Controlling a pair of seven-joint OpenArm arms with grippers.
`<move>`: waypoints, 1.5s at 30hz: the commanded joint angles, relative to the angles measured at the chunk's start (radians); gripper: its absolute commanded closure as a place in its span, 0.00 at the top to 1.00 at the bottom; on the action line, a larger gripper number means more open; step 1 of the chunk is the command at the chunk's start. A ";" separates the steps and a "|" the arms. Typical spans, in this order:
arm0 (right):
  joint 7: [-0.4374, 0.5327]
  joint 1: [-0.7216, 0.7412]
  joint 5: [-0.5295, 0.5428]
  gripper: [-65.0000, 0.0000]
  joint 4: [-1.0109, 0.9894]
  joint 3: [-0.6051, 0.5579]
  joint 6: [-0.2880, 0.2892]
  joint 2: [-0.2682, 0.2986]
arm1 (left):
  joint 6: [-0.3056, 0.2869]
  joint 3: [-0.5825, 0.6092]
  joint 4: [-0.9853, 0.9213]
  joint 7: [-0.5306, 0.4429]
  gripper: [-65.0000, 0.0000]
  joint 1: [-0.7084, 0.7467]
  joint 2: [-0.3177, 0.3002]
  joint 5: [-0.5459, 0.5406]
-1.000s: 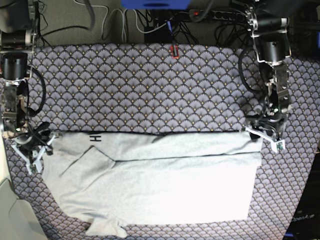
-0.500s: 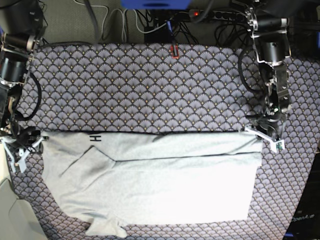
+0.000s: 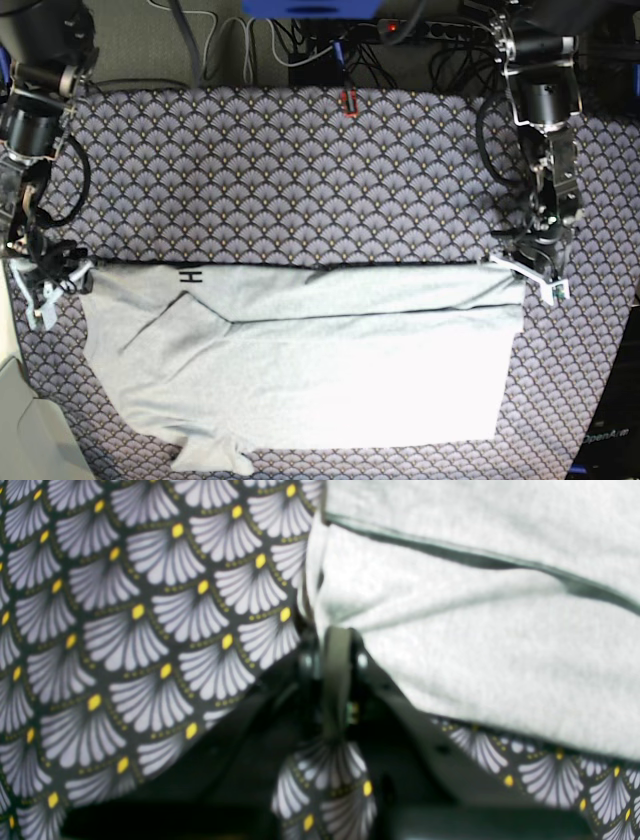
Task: Fold the T-shirt properly
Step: 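Grasp the folded edge again with both grippers and drag it back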
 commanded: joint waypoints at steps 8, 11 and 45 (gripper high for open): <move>0.106 0.017 0.003 0.39 -0.080 0.005 0.003 0.020 | 0.003 0.000 0.015 0.000 0.01 -0.017 -0.010 0.003; 0.106 0.017 0.003 0.39 -0.080 0.005 0.002 0.020 | 0.003 0.000 0.015 0.002 0.01 -0.017 -0.010 0.003; 0.037 -0.143 0.008 0.00 0.172 0.081 0.049 0.014 | -0.002 -0.002 0.159 0.071 0.01 0.037 -0.019 0.003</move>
